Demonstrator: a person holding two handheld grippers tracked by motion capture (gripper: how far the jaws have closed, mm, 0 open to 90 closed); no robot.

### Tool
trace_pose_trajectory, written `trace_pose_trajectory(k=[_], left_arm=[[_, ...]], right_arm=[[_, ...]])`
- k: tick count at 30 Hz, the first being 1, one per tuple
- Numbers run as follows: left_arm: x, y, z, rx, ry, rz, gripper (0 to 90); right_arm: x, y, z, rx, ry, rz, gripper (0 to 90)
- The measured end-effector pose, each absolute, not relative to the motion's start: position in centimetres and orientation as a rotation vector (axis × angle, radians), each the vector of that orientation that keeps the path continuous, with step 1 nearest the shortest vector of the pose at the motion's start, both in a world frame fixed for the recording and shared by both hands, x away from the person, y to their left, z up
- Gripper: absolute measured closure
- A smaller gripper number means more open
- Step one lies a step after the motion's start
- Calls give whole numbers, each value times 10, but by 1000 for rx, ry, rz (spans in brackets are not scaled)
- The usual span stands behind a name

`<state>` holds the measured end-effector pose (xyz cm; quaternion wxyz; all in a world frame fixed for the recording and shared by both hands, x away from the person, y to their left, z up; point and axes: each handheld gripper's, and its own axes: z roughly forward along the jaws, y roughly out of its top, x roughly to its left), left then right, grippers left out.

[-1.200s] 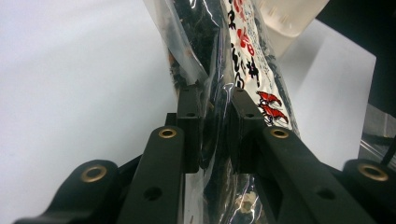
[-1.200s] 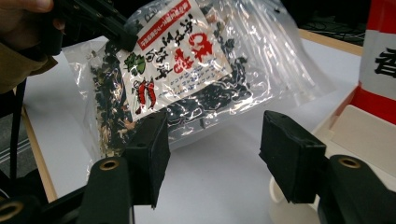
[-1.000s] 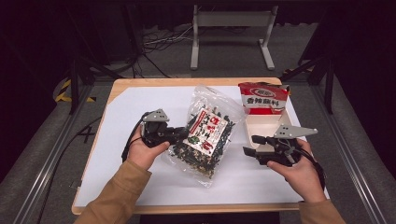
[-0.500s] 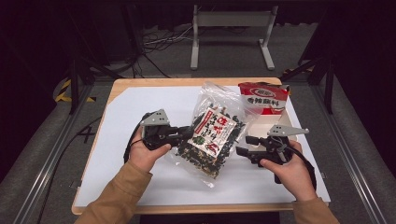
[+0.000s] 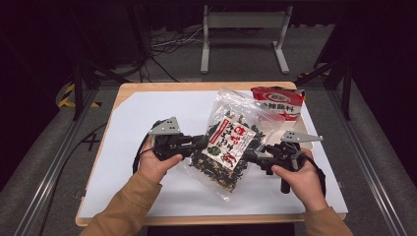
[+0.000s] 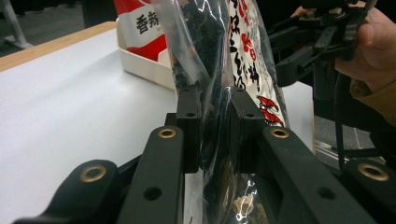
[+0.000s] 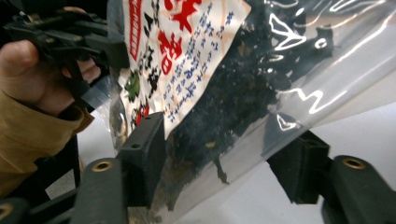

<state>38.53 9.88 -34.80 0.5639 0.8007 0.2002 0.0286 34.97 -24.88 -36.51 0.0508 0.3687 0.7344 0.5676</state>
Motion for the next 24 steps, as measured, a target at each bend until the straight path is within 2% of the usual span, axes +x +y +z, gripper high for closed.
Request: trace_pose_trajectory(k=[4, 5, 8, 11, 19, 24], left_arm=[[385, 95, -351, 1916, 467, 81, 765], [385, 95, -351, 1916, 467, 81, 765], [386, 95, -352, 1925, 469, 91, 765], [386, 95, -353, 1943, 475, 100, 764], [388, 95, -354, 1931, 476, 98, 751], [390, 98, -354, 1911, 477, 89, 675]], right_arm=[[347, -250, -360, 1069, 2230, 1724, 557], [347, -250, -360, 1069, 2230, 1724, 557], [346, -253, -357, 1072, 2236, 1759, 663], [343, -254, -352, 1041, 2243, 1787, 732], [336, -250, -343, 949, 2259, 1775, 773], [333, -250, -337, 926, 2253, 1779, 785]])
